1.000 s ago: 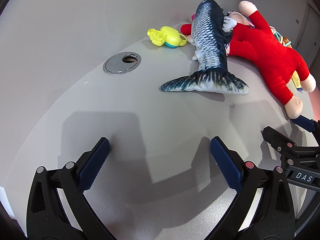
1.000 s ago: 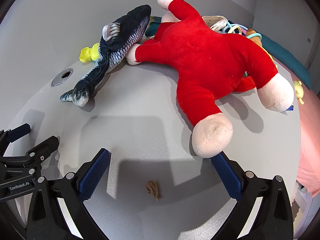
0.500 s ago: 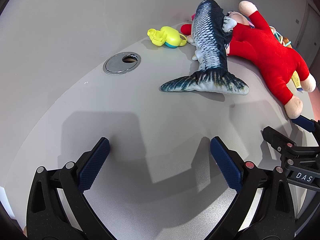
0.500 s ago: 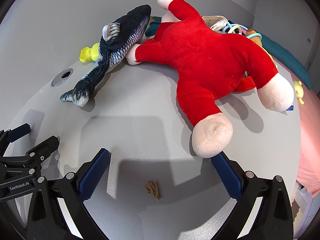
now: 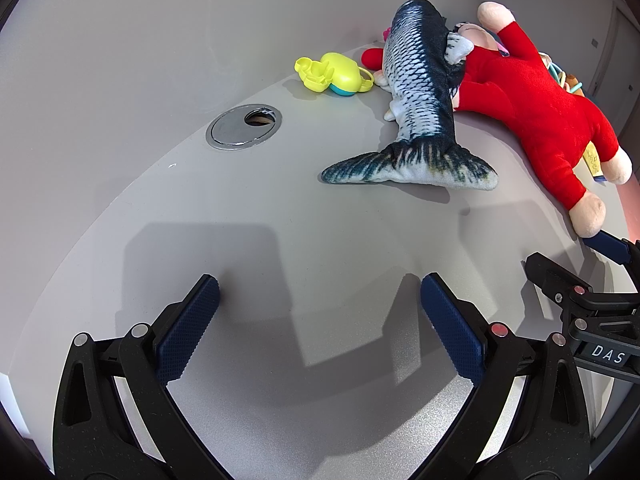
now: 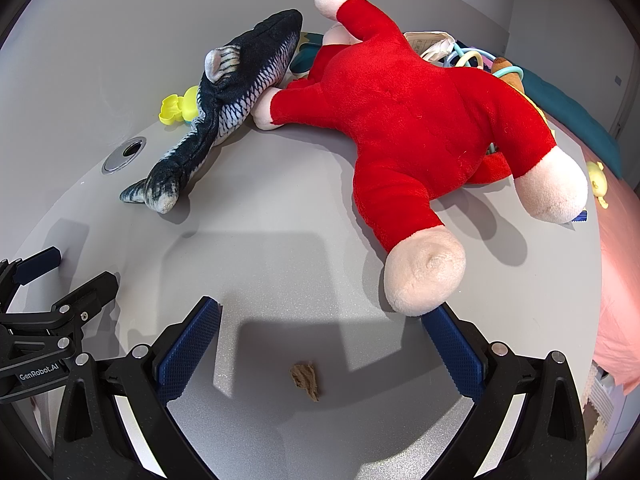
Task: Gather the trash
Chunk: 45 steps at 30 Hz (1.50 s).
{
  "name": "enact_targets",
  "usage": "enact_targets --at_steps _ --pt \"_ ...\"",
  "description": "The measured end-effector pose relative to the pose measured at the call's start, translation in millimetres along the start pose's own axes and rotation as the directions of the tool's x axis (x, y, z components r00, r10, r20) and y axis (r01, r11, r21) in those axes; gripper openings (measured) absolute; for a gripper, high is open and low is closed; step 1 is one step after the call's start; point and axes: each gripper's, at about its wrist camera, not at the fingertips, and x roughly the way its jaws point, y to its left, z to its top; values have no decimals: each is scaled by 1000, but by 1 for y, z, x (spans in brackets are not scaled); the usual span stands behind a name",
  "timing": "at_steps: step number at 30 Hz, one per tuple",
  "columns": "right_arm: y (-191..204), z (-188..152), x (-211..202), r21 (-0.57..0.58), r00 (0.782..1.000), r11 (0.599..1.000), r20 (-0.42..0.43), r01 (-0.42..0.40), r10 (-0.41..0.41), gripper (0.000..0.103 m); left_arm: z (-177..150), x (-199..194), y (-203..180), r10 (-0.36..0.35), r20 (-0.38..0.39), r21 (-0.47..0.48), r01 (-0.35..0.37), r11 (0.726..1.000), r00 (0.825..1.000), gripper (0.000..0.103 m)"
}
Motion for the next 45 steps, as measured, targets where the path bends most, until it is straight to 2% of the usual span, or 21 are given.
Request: enact_targets --at_steps 34,38,44,45 --pt "-1 0 0 5 1000 1000 0 5 -5 101 0 0 -1 6 1 -4 -6 1000 1000 97" --pt "-2 3 -3 -35 999 999 -29 -34 33 100 -1 -5 -5 3 -15 -4 -3 1000 1000 97" --pt "-21 4 -29 -85 991 987 -17 -134 133 100 11 -36 -21 -9 63 27 8 1000 998 97" --pt "-23 5 -34 -94 990 985 -10 -144 144 97 16 -39 -24 -17 70 26 15 1000 997 97"
